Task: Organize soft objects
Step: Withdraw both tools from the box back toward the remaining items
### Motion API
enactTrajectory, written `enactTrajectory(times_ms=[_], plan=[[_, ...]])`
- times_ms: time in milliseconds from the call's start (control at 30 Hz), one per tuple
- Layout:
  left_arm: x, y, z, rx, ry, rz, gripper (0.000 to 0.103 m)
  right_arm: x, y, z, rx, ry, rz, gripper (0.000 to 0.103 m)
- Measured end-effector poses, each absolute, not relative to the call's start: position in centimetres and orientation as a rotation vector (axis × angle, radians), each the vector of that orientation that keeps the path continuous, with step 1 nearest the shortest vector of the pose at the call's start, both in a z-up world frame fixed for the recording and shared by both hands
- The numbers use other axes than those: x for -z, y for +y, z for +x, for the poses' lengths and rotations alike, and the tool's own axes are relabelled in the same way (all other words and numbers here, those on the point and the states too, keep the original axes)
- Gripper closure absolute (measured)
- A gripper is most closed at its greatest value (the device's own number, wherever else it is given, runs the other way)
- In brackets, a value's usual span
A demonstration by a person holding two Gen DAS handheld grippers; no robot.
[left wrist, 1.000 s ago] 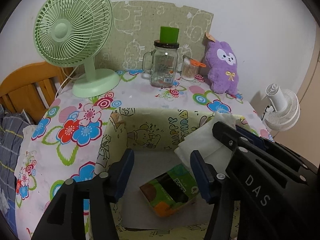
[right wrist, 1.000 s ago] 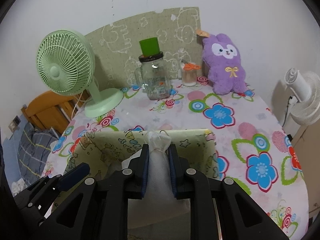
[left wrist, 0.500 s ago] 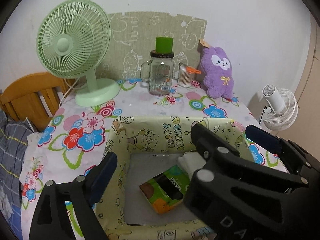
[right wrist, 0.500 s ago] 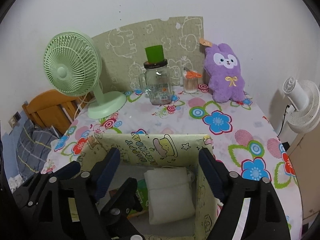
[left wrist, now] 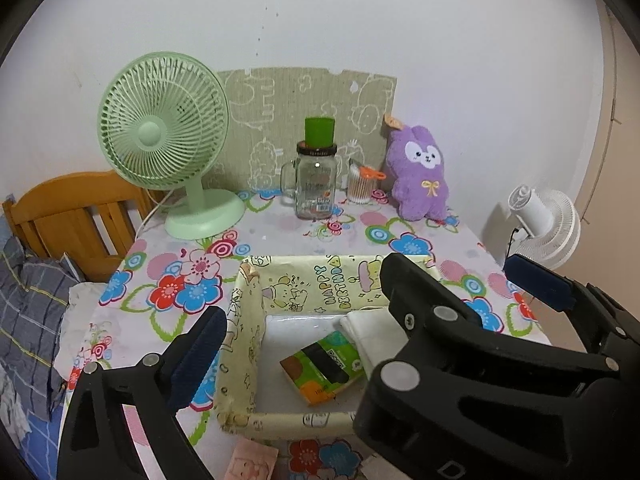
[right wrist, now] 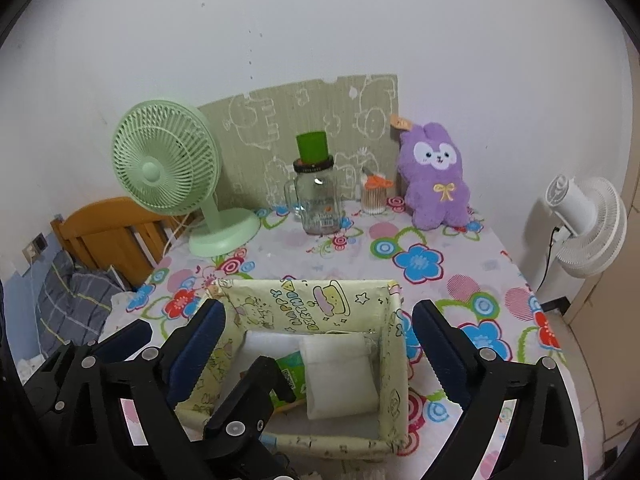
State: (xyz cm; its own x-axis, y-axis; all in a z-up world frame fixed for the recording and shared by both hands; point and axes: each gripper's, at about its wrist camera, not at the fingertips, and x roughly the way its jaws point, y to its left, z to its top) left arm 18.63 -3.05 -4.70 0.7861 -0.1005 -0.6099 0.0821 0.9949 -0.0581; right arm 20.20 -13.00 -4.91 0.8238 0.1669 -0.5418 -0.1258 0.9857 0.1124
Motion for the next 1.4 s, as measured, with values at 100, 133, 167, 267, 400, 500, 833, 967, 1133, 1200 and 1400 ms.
enactTrajectory(times_ms=[100,133,167,267,400,500,833,967,1133,1200,1400], plan=[[4.0,-3.1,17.6,0.103,0.644,-0.032,0.004,4.1,-13.0,19.0,-0.153,0.562,0.068,0.005],[3.8,-3.1,17.2,0.103,0.638,-0.032,0.004,3.8,-13.1,18.6,-0.153,0.555,0.067,0.005],[3.5,-3.1,16.8,0.102,0.631,-0.032,0.004,3.6,-13.0,18.3,-0.153,0.55,0.066,0.004],[3.0,-3.1,15.6,0.102,0.613,-0.032,0.004,2.9,-13.0,16.9,-0.153,0.532,0.062,0.003],[2.4,-3.1,14.2,0.104,0.595,-0.032,0.004,2.3,-13.1,15.3,-0.155,0.512,0.059,0.003],[2.0,-3.2,13.3,0.103,0.583,-0.028,0.004,1.9,-13.1,14.4,-0.157,0.502,0.06,0.003],[1.4,-3.2,10.5,0.11,0.554,-0.031,0.004,1.3,-13.2,11.2,-0.157,0.476,0.052,0.002],[1.6,-3.1,9.5,0.118,0.545,-0.037,0.004,1.5,-13.1,10.0,-0.164,0.469,0.045,0.002],[2.3,-3.2,8.4,0.118,0.553,-0.036,0.004,2.2,-13.1,8.9,-0.163,0.475,0.043,0.002],[2.7,-3.3,8.0,0.118,0.556,-0.031,0.004,2.6,-13.2,8.6,-0.165,0.479,0.047,0.002],[3.9,-3.7,6.9,0.121,0.558,-0.02,0.004,4.0,-13.4,7.2,-0.154,0.484,0.042,0.002]])
